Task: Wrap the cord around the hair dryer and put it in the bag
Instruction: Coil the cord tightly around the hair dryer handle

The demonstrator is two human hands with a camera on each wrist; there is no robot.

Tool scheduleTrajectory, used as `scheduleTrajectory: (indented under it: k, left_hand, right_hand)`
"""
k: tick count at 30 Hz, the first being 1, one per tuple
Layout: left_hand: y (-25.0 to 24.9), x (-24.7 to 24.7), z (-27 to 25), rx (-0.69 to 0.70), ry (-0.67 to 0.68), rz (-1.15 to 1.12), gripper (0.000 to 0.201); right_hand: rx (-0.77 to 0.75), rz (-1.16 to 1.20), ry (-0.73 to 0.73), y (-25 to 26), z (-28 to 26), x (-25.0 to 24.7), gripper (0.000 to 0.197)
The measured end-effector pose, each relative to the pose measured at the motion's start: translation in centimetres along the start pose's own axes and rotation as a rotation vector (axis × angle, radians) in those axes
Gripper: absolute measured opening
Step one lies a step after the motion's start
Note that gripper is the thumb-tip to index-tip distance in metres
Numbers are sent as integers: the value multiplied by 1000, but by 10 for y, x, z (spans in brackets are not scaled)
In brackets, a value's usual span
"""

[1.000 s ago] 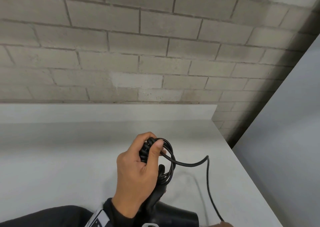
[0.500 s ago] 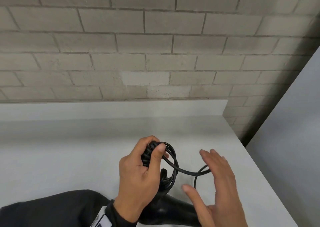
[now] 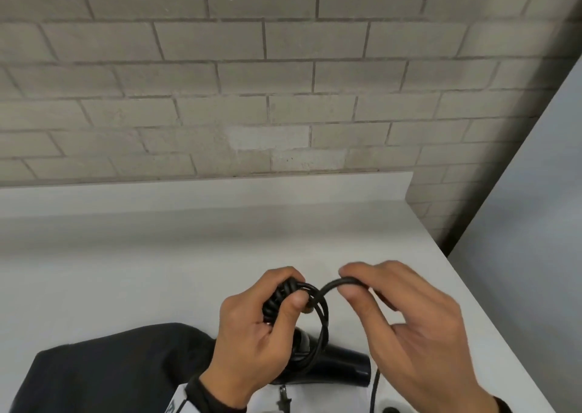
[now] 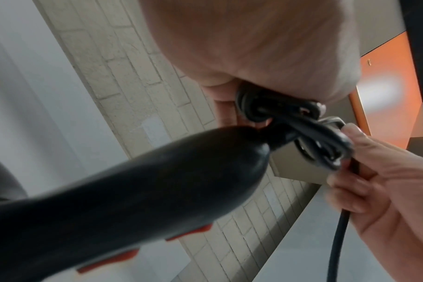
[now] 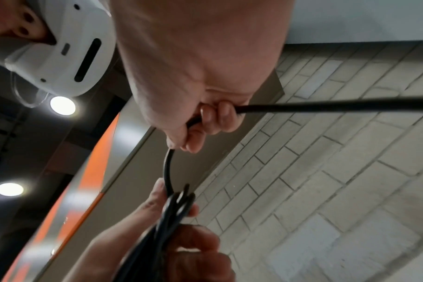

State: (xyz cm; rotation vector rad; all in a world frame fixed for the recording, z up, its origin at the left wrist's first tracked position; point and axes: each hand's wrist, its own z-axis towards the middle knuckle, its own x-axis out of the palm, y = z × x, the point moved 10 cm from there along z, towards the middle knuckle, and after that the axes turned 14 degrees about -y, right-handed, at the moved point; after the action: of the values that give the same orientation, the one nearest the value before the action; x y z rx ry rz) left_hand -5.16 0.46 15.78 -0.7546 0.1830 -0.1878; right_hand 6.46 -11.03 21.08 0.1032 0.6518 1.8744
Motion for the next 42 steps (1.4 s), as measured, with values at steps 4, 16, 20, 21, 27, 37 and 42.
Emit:
scheduleTrajectory:
  k: [4,16,20,21,27,37,42]
  left_hand:
    - [-16,-5,-9,57,54,-36,35]
    - [-36,-25,-32,193,-55,22,31]
    - [-33,-32,-37,142,-120,38,35]
    - [-30,-34,-39,121,-130,37,35]
    - [-19,-32,-44,-13,-153,53,28]
    - [-17,-14,-51,-277,-42,-68,33]
    - [-3,-17,-51,-397,-134,-128,30]
  right_hand:
    - [187,83,5,2,-1,6,10]
    - [854,346,51,-30,-59,41,15]
    - [1014,459,94,-29,-90,50,14]
    - [1019,483,123,-27,-94,52,14]
    - [956,515,253,-15,-103,49,41]
    - [791,471,248,-19,-100,38,7]
    - [700,363,267,-16,-96,36,8]
